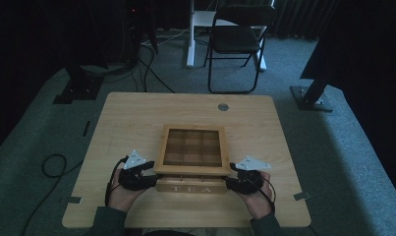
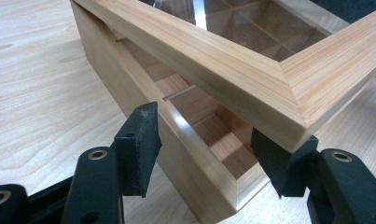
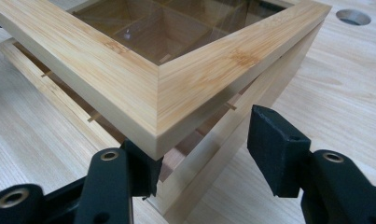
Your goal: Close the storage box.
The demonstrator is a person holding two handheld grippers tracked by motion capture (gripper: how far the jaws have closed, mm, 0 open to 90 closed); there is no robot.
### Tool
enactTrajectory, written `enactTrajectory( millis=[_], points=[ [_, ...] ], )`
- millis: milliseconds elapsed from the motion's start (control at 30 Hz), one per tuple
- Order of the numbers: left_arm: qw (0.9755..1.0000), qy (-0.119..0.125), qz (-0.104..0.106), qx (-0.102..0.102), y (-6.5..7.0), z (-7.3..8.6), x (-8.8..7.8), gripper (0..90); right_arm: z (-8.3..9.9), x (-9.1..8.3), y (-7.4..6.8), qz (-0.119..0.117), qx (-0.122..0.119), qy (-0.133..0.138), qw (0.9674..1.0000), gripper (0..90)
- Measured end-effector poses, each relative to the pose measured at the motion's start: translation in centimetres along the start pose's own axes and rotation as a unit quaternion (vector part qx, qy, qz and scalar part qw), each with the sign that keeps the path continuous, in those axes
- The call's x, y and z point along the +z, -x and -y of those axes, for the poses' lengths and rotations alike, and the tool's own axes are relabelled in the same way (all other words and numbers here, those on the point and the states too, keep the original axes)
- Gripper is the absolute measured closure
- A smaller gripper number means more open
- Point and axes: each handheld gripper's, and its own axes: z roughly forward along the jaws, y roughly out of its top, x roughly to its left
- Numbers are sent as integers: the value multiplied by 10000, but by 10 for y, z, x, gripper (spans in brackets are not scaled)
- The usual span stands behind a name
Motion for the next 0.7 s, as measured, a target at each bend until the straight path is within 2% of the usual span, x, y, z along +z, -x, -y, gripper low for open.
enactTrajectory(
  millis=[133,433,700],
  points=[
    [10000,-10,16,-23,1,4,1,421,3,2,0,-6,8,-68,10000,459],
    [9999,-79,-36,91,4,5,3,418,6,2,-2,1,40,-84,10000,461],
    [9996,-200,-42,179,7,8,6,418,11,4,-3,55,-1,-222,9997,456]
  ],
)
